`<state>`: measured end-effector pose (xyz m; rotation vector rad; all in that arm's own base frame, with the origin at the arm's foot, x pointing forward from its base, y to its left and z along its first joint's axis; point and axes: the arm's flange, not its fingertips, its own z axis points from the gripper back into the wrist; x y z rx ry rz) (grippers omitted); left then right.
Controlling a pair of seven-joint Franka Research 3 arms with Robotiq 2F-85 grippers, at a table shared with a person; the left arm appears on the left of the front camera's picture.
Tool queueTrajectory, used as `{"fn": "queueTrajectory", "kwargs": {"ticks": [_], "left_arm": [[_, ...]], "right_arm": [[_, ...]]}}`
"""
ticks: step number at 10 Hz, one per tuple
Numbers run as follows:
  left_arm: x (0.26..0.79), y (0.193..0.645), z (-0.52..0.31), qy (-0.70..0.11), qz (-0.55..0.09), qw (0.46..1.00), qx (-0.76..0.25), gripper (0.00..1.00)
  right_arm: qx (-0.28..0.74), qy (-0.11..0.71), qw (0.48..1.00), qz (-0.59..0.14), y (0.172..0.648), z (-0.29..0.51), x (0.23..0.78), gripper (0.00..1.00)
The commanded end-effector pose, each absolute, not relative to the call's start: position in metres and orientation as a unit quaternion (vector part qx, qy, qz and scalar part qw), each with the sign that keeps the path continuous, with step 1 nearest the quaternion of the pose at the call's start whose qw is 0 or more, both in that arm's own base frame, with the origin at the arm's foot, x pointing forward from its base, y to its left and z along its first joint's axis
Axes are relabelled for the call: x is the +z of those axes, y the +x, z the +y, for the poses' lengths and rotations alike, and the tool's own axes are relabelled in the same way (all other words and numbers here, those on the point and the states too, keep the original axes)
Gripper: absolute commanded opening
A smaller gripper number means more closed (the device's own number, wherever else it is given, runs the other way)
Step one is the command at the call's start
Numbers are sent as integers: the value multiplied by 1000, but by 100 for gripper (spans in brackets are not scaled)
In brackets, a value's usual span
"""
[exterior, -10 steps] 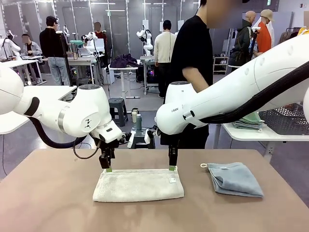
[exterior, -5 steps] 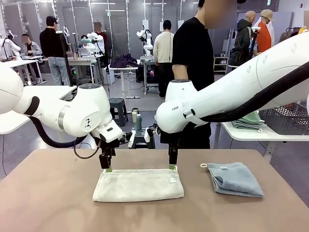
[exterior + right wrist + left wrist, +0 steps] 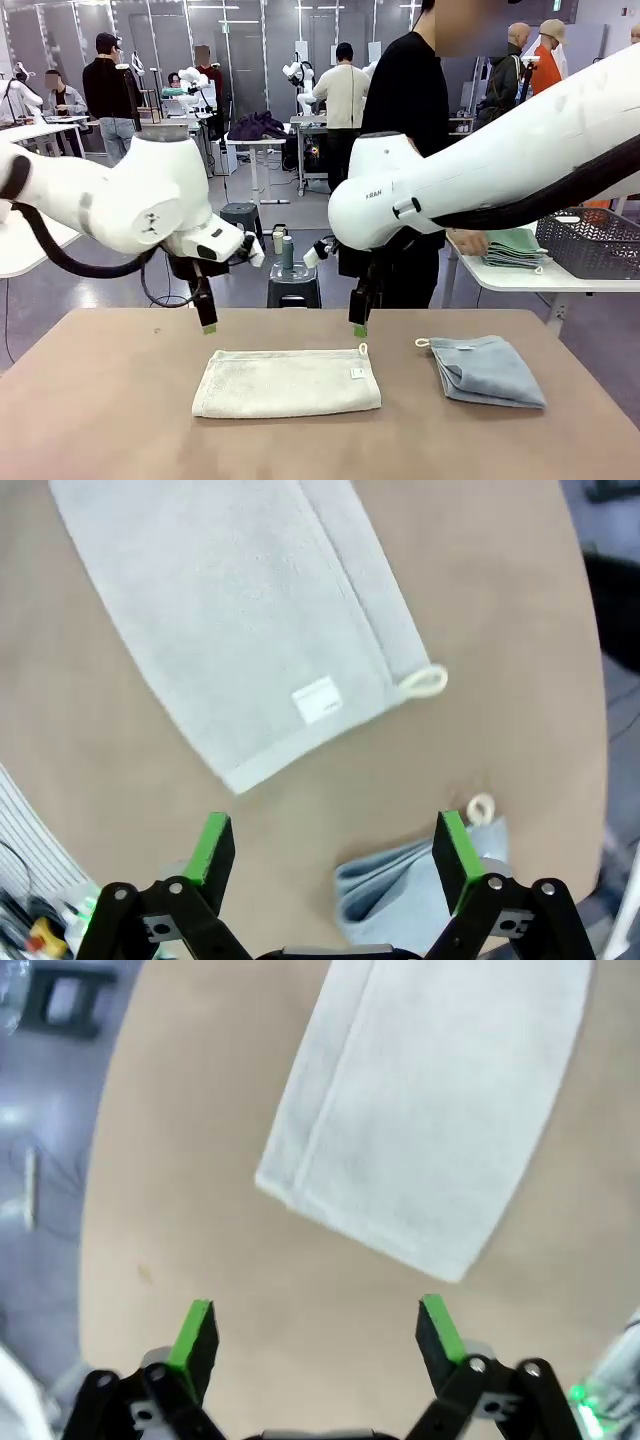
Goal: Fold the towels and place them in the basket.
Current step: When a person lays out a Towel with hook on the table, fold it in half twice.
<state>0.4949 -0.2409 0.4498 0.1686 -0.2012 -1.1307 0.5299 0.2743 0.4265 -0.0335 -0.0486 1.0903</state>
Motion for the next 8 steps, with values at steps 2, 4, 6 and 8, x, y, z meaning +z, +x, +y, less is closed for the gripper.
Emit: {"fn": "queueTrajectory", "kwargs": {"ticks": [2, 4, 6, 8], "left_arm": [[484, 410, -225, 129, -77, 899, -410, 100], [495, 362, -200, 94, -83, 925, -359, 100], [500, 317, -166, 66, -105, 929, -348, 100], [499, 287, -142, 36, -120, 928, -351, 100]], "right_arm": [[337, -33, 941, -11, 490, 282, 430, 100], [255, -23, 967, -15, 483, 286, 418, 100], [221, 2, 975, -30, 482, 282, 405, 100], [196, 37, 979, -36, 489, 272, 389, 100]]}}
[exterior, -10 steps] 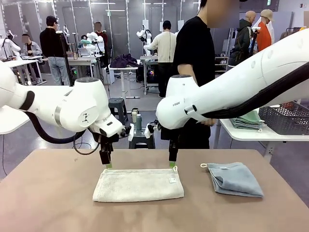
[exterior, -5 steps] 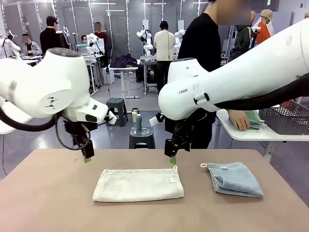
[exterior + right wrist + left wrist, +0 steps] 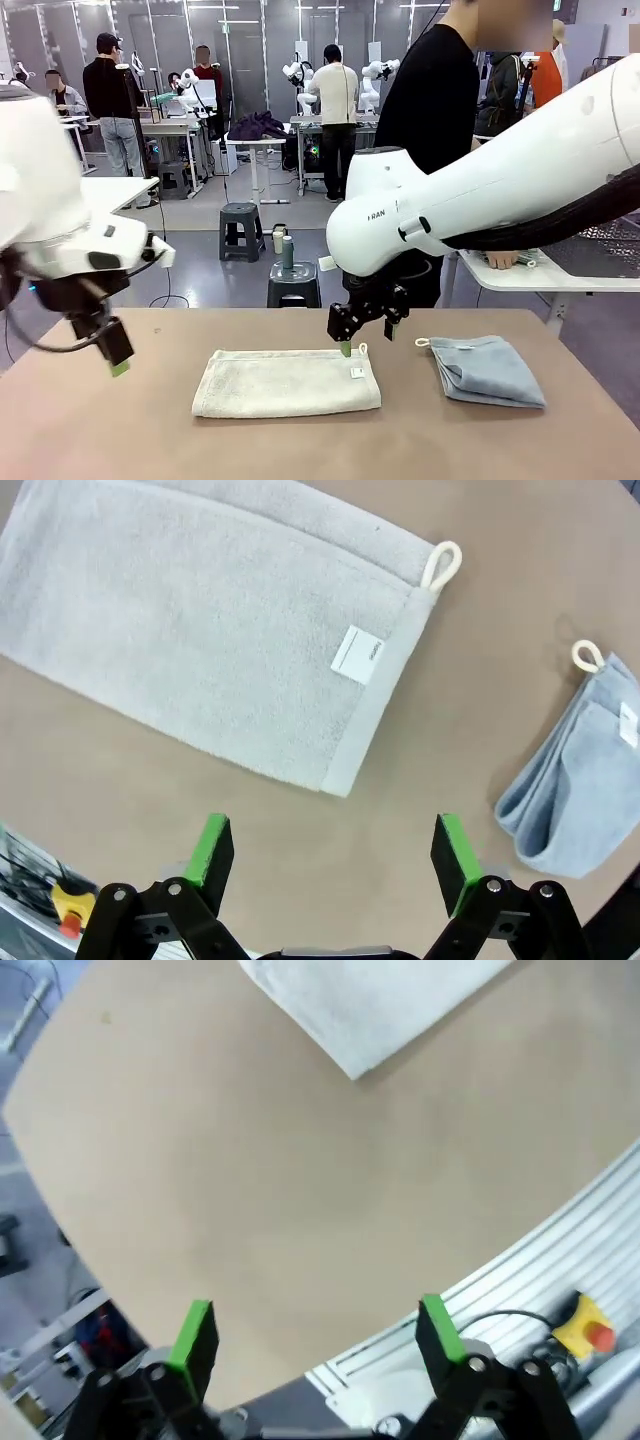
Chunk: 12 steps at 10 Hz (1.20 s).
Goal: Fold the towels and place them in the basket.
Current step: When a person lays out a Towel with hook on the table, fold it in half twice.
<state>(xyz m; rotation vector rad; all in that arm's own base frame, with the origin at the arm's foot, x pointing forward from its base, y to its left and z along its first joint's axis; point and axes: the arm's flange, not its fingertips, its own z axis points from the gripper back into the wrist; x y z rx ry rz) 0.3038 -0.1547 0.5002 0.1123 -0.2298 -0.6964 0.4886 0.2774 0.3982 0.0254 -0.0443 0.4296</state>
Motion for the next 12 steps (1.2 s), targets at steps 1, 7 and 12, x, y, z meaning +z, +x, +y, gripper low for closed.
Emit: {"fn": "queueTrajectory", "kwargs": {"ticks": [1, 7, 12], "left_arm": [[494, 279, -134, 13, -136, 926, -352, 100], [515, 289, -135, 3, -159, 926, -343, 100], [515, 289, -135, 3, -159, 926, -343, 100]], "right_arm": [[194, 53, 979, -34, 490, 270, 381, 100], [180, 65, 981, -25, 494, 272, 378, 100], [90, 10, 996, 13, 513, 281, 339, 100]]}}
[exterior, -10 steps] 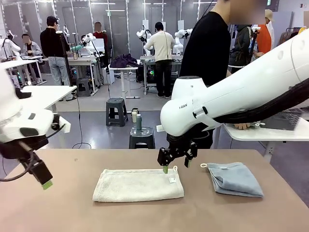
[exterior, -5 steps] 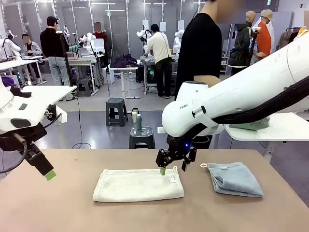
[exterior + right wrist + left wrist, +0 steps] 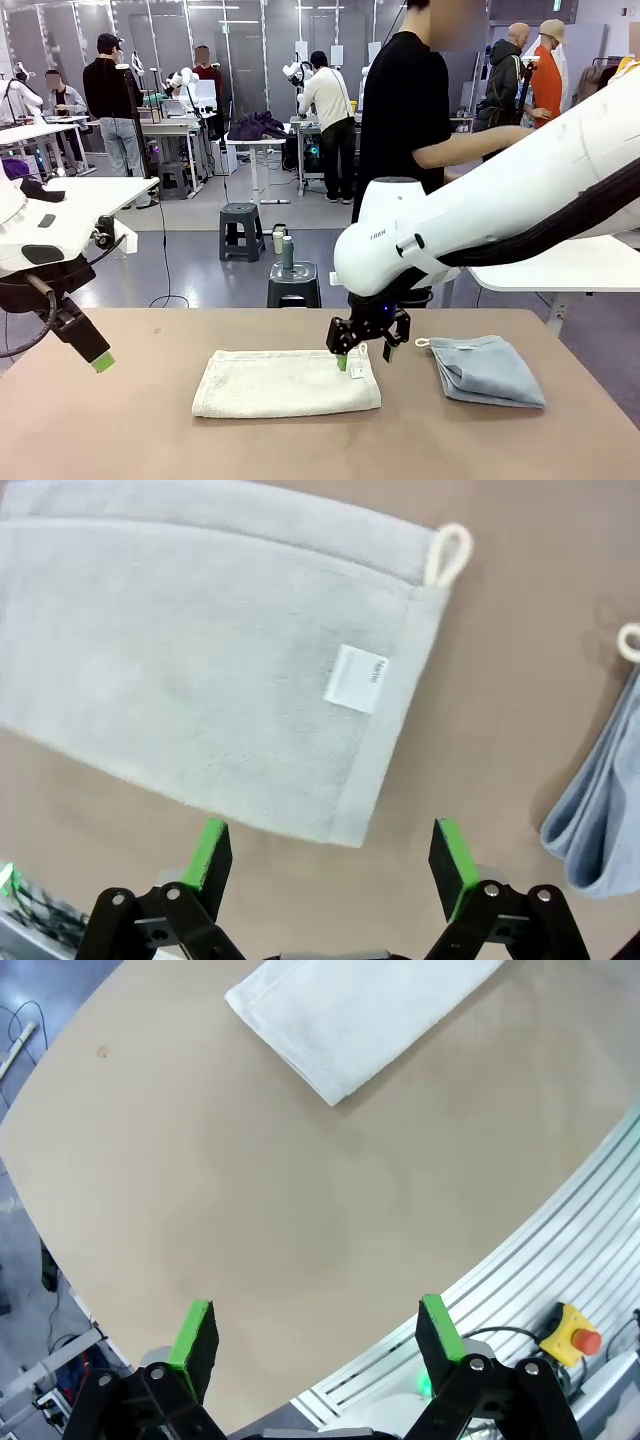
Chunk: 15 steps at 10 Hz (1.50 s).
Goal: Fold the towels and place them in the basket.
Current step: When a person lays out a Towel with hook on the table, fold it in half twice.
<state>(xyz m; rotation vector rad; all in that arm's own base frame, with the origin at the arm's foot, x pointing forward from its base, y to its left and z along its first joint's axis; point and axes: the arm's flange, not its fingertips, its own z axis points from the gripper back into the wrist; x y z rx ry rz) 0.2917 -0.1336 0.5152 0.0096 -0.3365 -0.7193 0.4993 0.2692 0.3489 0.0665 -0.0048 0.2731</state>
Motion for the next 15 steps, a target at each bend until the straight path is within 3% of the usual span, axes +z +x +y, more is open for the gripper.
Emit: {"fn": "queueTrajectory", "kwargs": {"ticks": [1, 12, 14, 15], "left_arm": [[515, 289, -135, 3, -159, 926, -343, 100], [515, 289, -135, 3, -159, 926, -343, 100], [515, 289, -135, 3, -159, 926, -343, 100], [515, 289, -135, 3, -159, 926, -343, 100]], "right_arm": [[69, 13, 997, 17, 519, 278, 329, 100], [17, 1, 999, 34, 531, 268, 293, 100], [15, 5, 999, 38, 533, 266, 289, 68], [10, 13, 999, 37, 533, 265, 289, 27]]}}
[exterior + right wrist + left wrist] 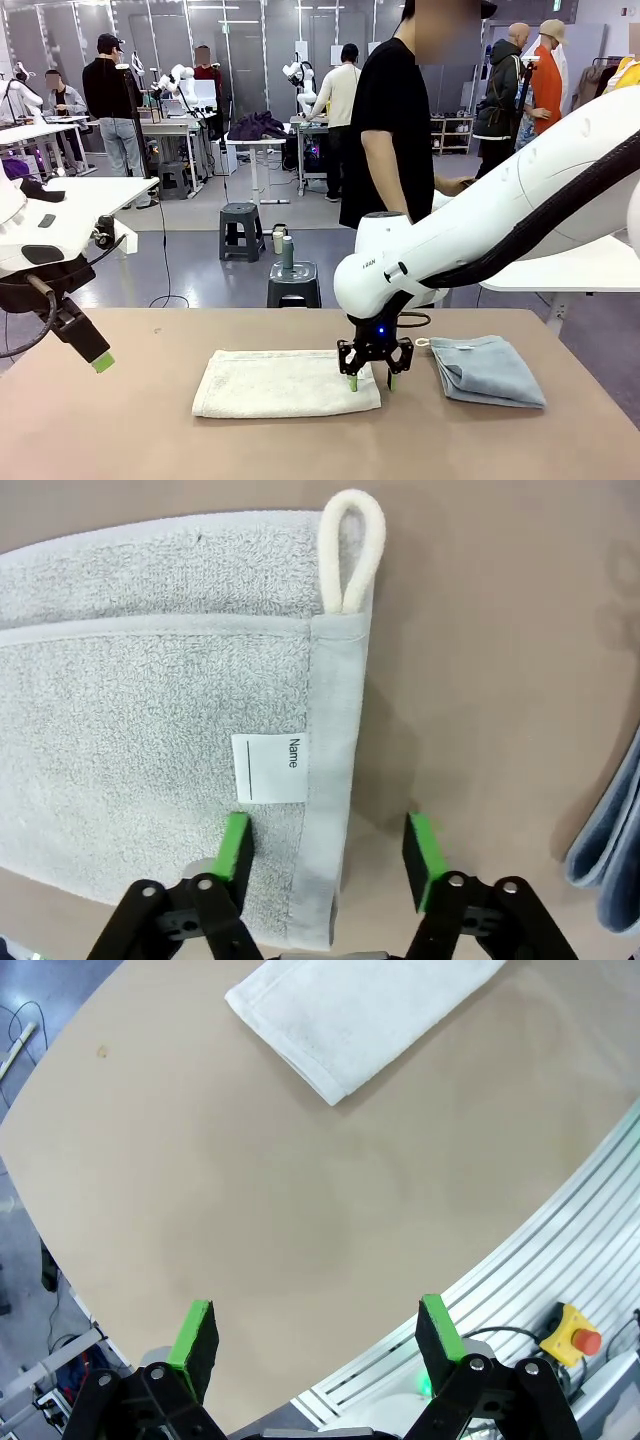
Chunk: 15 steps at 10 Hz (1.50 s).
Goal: Fold the towels and place them in the basket.
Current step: When a person lays out a Towel with hook on the table, fold it in half twice.
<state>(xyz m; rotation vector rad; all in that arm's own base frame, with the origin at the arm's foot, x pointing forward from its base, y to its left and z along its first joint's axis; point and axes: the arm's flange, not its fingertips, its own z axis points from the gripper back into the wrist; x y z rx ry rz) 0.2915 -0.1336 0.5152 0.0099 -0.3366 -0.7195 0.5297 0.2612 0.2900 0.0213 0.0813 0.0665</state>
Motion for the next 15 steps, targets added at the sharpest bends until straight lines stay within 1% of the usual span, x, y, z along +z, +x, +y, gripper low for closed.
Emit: {"fn": "queueTrajectory", "kwargs": {"ticks": [1, 2, 9, 11, 12, 15], "left_arm": [[515, 289, -135, 3, -159, 926, -343, 100], [515, 289, -135, 3, -159, 926, -343, 100], [515, 289, -135, 3, -159, 926, -343, 100], [515, 289, -135, 3, -159, 926, -343, 100], [515, 289, -135, 3, -159, 926, -343, 100], [515, 289, -135, 3, -159, 926, -343, 100]], "right_arm": [[12, 16, 999, 37, 533, 265, 289, 9], [11, 18, 999, 39, 533, 265, 288, 0], [2, 31, 999, 41, 534, 262, 290, 0], [13, 38, 998, 38, 532, 263, 300, 0], [16, 55, 998, 22, 533, 259, 310, 0], [73, -1, 997, 20, 536, 232, 345, 0]]}}
